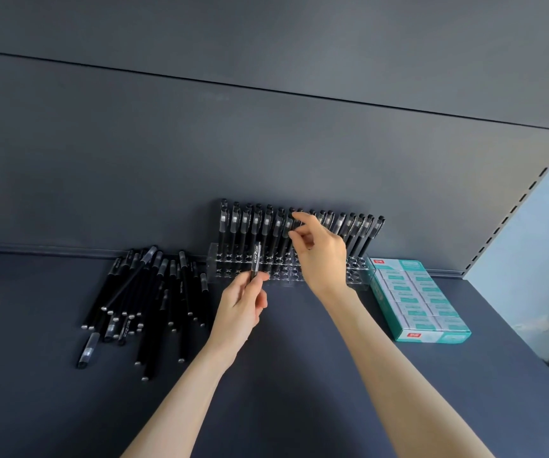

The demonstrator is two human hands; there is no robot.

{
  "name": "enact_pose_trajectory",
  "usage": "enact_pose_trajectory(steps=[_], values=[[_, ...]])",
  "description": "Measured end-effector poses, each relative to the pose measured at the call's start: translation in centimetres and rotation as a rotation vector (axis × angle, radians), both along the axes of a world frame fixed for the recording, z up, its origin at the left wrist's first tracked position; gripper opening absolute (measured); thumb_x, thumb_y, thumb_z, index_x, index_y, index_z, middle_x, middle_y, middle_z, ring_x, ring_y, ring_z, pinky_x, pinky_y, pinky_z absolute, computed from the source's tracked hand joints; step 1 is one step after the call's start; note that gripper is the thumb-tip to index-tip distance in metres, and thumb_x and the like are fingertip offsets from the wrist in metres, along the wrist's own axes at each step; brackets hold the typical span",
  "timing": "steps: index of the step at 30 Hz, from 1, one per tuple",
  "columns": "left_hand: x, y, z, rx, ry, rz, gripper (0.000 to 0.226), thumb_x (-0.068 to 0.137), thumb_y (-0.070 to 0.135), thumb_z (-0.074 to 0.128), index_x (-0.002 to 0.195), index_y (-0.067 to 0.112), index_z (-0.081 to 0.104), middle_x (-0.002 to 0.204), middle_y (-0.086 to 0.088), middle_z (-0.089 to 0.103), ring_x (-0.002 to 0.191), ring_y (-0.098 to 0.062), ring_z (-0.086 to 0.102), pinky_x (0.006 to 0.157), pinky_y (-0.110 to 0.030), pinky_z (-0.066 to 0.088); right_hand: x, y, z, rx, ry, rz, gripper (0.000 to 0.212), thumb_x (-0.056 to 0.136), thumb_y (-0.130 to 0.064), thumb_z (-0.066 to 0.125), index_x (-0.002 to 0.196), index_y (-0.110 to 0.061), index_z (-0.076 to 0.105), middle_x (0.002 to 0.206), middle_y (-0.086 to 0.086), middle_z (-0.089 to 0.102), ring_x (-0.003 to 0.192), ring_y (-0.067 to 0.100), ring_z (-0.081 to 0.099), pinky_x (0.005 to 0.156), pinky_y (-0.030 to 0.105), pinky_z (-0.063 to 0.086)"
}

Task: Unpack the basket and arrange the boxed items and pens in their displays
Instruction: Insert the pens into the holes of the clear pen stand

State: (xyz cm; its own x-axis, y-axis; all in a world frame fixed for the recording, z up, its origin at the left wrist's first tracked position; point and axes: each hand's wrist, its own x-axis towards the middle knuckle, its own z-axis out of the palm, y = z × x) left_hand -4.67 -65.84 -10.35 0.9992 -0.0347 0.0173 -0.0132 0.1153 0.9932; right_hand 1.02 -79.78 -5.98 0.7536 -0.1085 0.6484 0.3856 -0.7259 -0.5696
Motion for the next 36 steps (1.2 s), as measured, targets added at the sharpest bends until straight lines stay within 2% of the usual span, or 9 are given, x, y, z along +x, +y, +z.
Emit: enact_pose_trajectory(steps=[4, 7, 9, 17, 22, 24, 27, 31, 36], values=[[-0.4, -0.1, 0.3, 0.002, -0.052, -0.083, 0.018, 0.098, 0.027, 0.049, 0.098, 0.015, 0.061, 0.056, 0.006, 0.044, 0.047, -0.007, 0.033, 0.044, -0.019, 0.025, -1.4, -0.4, 0.5, 0.266, 0.089, 0.084, 0.019, 0.087, -0.021, 0.066, 0.106, -0.021, 0.063, 0.071, -0.012, 0.064, 0.064, 0.002, 0.058, 0.065, 0.017, 0.047], [-0.7, -0.5, 0.5, 0.011, -0.057, -0.152, 0.023, 0.096, 0.029, 0.053, 0.1, 0.008, 0.06, 0.059, 0.003, 0.042, 0.046, -0.007, 0.03, 0.043, -0.018, 0.023, -2.7, -0.7, 0.6, 0.407, 0.294, 0.323, 0.016, 0.08, -0.03, 0.073, 0.094, -0.027, 0.065, 0.071, -0.011, 0.069, 0.067, 0.003, 0.063, 0.064, 0.015, 0.048], [-0.9, -0.8, 0.5, 0.027, -0.064, -0.181, 0.026, 0.095, 0.029, 0.054, 0.1, 0.005, 0.06, 0.059, 0.003, 0.042, 0.047, -0.007, 0.029, 0.043, -0.018, 0.024, -3.3, -0.7, 0.3, 0.408, 0.355, 0.41, 0.018, 0.078, -0.023, 0.076, 0.093, -0.026, 0.066, 0.071, -0.012, 0.069, 0.065, 0.003, 0.063, 0.062, 0.014, 0.048], [-0.7, -0.6, 0.1, 0.018, -0.08, -0.115, 0.014, 0.095, 0.011, 0.054, 0.097, 0.007, 0.068, 0.067, 0.001, 0.066, 0.055, -0.009, 0.053, 0.053, -0.02, 0.044, -3.8, -1.6, 0.2, 0.554, 0.322, 0.409, 0.025, 0.083, -0.01, 0.07, 0.103, -0.024, 0.063, 0.08, -0.007, 0.074, 0.079, 0.007, 0.069, 0.073, 0.015, 0.05], [0.0, 0.0, -0.1, 0.238, -0.109, -0.018, 0.01, 0.09, 0.022, 0.064, 0.098, 0.026, 0.066, 0.087, 0.011, 0.072, 0.08, 0.005, 0.064, 0.067, -0.006, 0.044, -3.6, -1.8, 0.9, 0.464, 0.202, 0.28, 0.03, 0.085, -0.007, 0.066, 0.098, -0.032, 0.058, 0.072, -0.014, 0.071, 0.073, 0.008, 0.068, 0.072, 0.017, 0.051], [0.8, 1.1, 0.0, 0.337, -0.158, 0.186, 0.021, 0.086, 0.026, 0.068, 0.105, 0.021, 0.064, 0.099, 0.011, 0.066, 0.088, 0.003, 0.061, 0.072, -0.007, 0.045, -3.0, -2.1, 1.6, 0.441, 0.109, 0.174, 0.029, 0.084, -0.009, 0.067, 0.097, -0.033, 0.057, 0.072, -0.013, 0.07, 0.07, 0.008, 0.066, 0.072, 0.018, 0.051], [2.0, 2.7, 0.2, 0.503, -0.189, 0.418, 0.047, 0.081, 0.029, 0.074, 0.121, 0.012, 0.056, 0.123, -0.003, 0.049, 0.114, -0.017, 0.049, 0.096, -0.026, 0.04, -2.2, -2.5, 2.5, 0.394, -0.017, 0.089, 0.026, 0.085, -0.01, 0.065, 0.098, -0.031, 0.057, 0.074, -0.017, 0.066, 0.069, -0.003, 0.062, 0.07, 0.009, 0.045], [3.8, 3.6, 0.3, 0.589, -0.114, 0.377, 0.088, 0.076, 0.035, 0.077, 0.143, 0.004, 0.03, 0.147, -0.011, 0.027, 0.136, -0.024, 0.03, 0.104, -0.028, 0.028, -1.2, -2.6, 2.9, 0.358, -0.075, 0.051, 0.022, 0.088, -0.009, 0.062, 0.107, -0.019, 0.059, 0.08, -0.012, 0.065, 0.076, -0.003, 0.062, 0.071, 0.006, 0.043], [5.3, 3.4, 0.4, 0.629, -0.062, 0.35, 0.094, 0.074, 0.04, 0.078, 0.144, 0.0, 0.029, 0.147, -0.016, 0.033, 0.135, -0.029, 0.035, 0.106, -0.033, 0.031, -0.3, -2.1, 2.7, 0.305, -0.078, 0.05, 0.022, 0.088, -0.007, 0.061, 0.109, -0.014, 0.059, 0.082, -0.009, 0.064, 0.075, -0.01, 0.059, 0.069, 0.001, 0.039]])
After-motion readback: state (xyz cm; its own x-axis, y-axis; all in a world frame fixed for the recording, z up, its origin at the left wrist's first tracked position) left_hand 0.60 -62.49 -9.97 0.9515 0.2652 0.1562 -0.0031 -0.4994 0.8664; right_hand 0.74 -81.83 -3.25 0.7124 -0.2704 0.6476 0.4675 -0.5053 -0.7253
